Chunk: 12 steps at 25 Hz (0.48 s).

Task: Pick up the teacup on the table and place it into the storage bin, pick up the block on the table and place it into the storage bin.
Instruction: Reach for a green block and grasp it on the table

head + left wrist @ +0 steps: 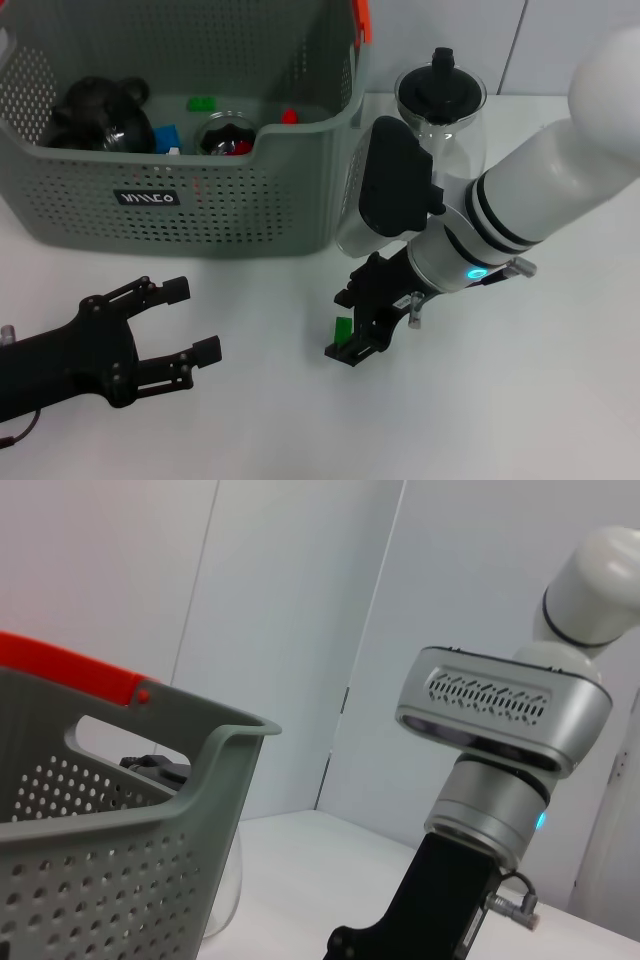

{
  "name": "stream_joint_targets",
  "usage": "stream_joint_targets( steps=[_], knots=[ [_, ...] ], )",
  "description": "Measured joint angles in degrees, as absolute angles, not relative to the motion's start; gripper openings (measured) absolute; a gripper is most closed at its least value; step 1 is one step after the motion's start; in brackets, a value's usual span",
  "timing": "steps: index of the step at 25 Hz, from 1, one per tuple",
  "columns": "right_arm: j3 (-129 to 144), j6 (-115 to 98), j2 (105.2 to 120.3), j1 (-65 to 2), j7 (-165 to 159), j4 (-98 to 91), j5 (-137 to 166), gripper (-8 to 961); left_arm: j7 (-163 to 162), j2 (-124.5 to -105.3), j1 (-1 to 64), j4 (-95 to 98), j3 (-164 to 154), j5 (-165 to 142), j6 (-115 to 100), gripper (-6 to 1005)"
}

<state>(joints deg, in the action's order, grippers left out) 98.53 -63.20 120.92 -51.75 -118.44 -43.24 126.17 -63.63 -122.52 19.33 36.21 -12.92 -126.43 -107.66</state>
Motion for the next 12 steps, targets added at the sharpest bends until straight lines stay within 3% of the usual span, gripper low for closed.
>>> stream_joint_targets(
  steps=[12],
  knots=[
    [99.84, -59.62, 120.98, -51.86, -115.41, -38.47, 121.69, 665, -63.63, -122.52, 19.42, 36.21, -12.92, -126.38, -107.44, 904]
  ],
)
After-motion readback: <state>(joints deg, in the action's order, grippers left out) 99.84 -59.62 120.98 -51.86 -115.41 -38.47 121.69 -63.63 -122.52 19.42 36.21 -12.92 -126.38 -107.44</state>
